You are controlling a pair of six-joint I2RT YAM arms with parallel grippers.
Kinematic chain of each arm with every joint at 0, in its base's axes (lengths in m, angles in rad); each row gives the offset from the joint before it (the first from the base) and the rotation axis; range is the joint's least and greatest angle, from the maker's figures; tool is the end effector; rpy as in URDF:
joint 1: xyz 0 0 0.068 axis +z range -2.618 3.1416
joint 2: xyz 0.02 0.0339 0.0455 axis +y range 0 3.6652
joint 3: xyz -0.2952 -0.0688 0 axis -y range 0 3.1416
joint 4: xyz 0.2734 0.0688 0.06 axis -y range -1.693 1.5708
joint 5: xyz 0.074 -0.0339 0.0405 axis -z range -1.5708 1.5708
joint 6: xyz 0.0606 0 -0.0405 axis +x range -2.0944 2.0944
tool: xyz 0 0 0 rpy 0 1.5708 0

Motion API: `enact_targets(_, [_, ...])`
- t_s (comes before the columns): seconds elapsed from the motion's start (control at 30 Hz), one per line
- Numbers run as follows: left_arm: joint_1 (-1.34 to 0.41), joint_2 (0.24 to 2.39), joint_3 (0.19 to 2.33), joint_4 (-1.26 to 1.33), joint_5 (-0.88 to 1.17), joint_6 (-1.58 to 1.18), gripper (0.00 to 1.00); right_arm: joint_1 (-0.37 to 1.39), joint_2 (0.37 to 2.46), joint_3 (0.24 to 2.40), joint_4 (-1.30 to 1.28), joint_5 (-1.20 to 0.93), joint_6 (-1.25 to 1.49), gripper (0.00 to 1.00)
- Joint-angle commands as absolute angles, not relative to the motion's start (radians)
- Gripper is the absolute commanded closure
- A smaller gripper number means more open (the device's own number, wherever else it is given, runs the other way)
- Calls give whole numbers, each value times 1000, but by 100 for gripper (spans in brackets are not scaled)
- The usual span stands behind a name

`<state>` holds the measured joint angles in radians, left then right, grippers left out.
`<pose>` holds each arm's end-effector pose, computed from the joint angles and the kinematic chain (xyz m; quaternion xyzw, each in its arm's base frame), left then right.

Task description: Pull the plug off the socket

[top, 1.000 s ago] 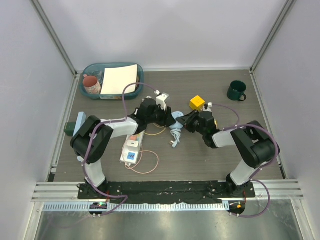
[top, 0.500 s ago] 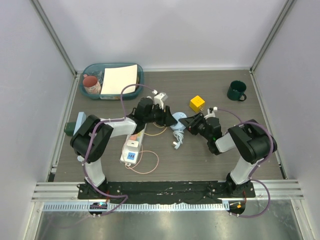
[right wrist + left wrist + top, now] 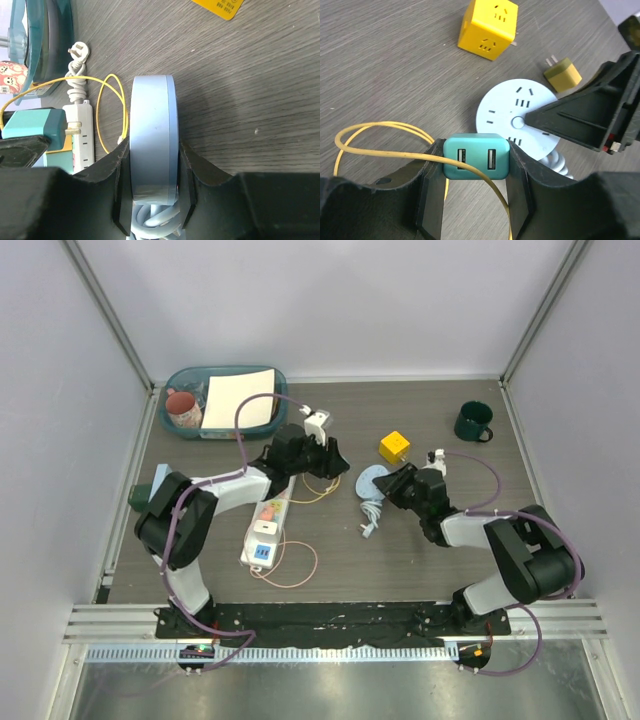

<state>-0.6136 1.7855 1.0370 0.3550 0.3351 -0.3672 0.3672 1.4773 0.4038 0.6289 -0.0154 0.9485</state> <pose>0.3526 -0.2727 0.2095 0.1927 0.8025 -0.3802 0.4176 0.2770 0.1075 0.1379 0.2384 0.8113 0.3315 0.4184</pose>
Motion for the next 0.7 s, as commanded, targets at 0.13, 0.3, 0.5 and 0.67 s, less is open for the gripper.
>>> enact_targets(0.13, [-612, 1790, 1101, 316, 327, -351, 100, 371, 1445, 399, 660, -70, 939, 95])
enact_targets(0.3, [-612, 1862, 1196, 227, 296, -337, 100, 371, 1241, 406, 412, 33, 907, 50])
enact_targets(0.5, [-612, 1985, 1322, 175, 249, -327, 94, 371, 959, 457, 11, 230, 842, 32])
enact_targets(0.67, [-612, 2045, 1410, 124, 222, -318, 76, 371, 888, 508, -97, 241, 798, 28])
